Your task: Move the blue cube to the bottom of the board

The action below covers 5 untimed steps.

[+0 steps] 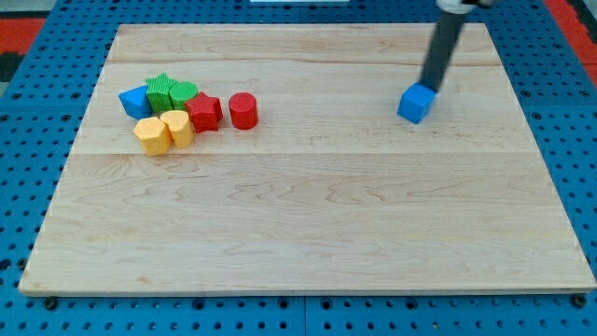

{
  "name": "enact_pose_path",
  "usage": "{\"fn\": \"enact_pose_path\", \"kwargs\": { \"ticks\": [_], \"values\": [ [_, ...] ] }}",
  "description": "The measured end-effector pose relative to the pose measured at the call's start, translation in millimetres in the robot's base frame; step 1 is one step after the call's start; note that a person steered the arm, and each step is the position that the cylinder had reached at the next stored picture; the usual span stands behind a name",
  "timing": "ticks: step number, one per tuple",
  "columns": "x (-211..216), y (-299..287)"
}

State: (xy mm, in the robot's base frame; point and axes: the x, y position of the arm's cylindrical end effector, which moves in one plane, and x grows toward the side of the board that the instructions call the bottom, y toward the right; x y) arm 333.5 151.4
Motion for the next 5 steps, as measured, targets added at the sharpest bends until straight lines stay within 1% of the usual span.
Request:
{"fn": "enact_pose_path", "kwargs": {
  "ticks": [1, 2, 3, 4, 5],
  "values": [
    [-5, -12],
    [52, -11],
    [101, 2],
    [92, 21],
    [131, 13]
  ]
}}
